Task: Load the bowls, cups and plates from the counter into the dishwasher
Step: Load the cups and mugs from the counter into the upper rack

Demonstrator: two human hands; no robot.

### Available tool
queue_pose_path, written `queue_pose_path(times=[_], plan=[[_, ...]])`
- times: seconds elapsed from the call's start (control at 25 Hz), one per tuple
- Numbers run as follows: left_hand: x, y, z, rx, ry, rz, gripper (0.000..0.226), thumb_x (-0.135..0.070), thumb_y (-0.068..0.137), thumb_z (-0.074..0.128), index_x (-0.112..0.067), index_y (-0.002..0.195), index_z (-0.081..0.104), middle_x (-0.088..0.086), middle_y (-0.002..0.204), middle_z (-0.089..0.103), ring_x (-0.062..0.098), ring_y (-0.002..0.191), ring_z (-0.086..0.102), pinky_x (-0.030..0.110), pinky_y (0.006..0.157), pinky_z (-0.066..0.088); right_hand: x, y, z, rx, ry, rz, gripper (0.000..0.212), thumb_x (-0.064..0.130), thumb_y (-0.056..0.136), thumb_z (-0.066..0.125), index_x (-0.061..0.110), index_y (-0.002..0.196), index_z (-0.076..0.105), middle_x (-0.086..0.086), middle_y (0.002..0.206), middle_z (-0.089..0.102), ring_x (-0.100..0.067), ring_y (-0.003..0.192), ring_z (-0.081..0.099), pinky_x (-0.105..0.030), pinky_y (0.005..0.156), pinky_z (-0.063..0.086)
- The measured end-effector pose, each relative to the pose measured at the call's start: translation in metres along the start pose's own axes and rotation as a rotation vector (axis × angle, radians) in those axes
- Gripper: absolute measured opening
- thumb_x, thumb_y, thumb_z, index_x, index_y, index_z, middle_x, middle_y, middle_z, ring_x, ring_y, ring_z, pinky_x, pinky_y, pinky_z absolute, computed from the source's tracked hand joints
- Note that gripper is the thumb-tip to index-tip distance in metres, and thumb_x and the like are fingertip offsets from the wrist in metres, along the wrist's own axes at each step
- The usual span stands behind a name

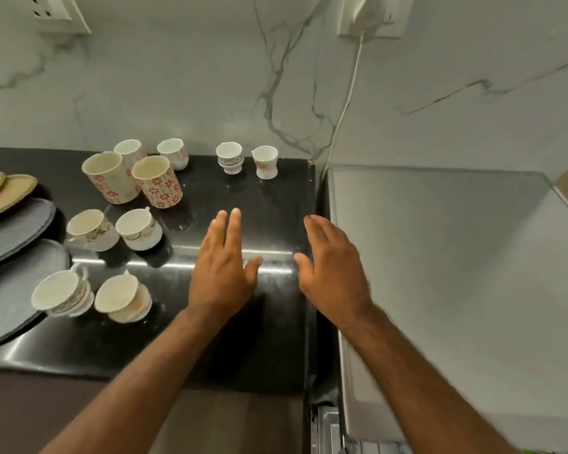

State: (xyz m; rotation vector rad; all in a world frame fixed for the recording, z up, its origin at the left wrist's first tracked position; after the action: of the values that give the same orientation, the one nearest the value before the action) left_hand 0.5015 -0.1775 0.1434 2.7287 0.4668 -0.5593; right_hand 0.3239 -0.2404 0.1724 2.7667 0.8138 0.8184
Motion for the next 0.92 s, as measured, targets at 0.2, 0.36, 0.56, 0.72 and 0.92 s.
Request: queue_pose_path(times=[0.2,0.36,0.56,0.72,0.92], plan=[[0.052,0.089,0.035,0.009,-0.029,-0.049,0.095,-0.038,0.095,0.068,-0.013,0.165,0.008,0.016,0.170,0.014,0.027,0.158,0.011,0.040,0.128,0.016,-0.006,0.091,0.057,0.022,0.049,0.088,0.067,0.028,0.096,0.065,0.012,0.154,0.035,-0.005,0.157,0.041,-0.022,0.145,0.036,-0.034,0.117,0.031],[0.079,0.150,0.053,-0.012,-0.158,-0.182,0.104,-0.042,0.089,0.075,-0.009,0.164,0.011,0.014,0.168,0.023,0.026,0.156,0.020,0.040,0.126,0.022,-0.019,0.160,0.097,0.018,0.213,0.221,0.080,0.034,0.091,0.071,0.012,0.156,0.031,-0.005,0.158,0.039,-0.020,0.146,0.034,-0.029,0.118,0.027],[0.114,0.226,0.066,-0.029,-0.455,-0.484,0.123,-0.053,0.074,0.087,-0.015,0.164,0.013,0.010,0.160,0.042,0.028,0.147,0.041,0.041,0.117,0.036,-0.033,0.235,0.139,-0.013,0.386,0.389,0.092,0.037,0.070,0.089,0.012,0.145,0.042,-0.003,0.141,0.055,-0.018,0.130,0.051,-0.021,0.100,0.037],[0.120,0.266,0.072,-0.078,-0.555,-0.518,0.107,-0.048,0.069,0.091,-0.017,0.154,0.034,0.003,0.142,0.060,0.024,0.133,0.054,0.035,0.107,0.044,-0.042,0.269,0.161,-0.079,0.434,0.444,0.076,0.037,0.056,0.094,0.019,0.115,0.052,0.003,0.106,0.068,-0.016,0.096,0.063,-0.029,0.082,0.052],[0.121,0.274,0.074,-0.102,-0.494,-0.522,0.073,-0.042,0.069,0.091,-0.017,0.126,0.053,0.003,0.122,0.067,0.024,0.114,0.062,0.030,0.088,0.047,-0.046,0.271,0.166,-0.131,0.445,0.443,0.077,0.039,0.058,0.093,0.023,0.123,0.057,0.005,0.107,0.068,-0.015,0.098,0.063,-0.029,0.082,0.053]])
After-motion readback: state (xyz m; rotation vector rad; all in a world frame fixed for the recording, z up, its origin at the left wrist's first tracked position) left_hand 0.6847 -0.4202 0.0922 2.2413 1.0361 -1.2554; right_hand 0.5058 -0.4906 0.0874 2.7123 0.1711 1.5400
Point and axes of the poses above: each hand's wrist, its own y-axis towards the middle knuckle, its own z-axis out of the palm, x = y × z, the point moved 6 cm from there along y, towards the middle knuckle
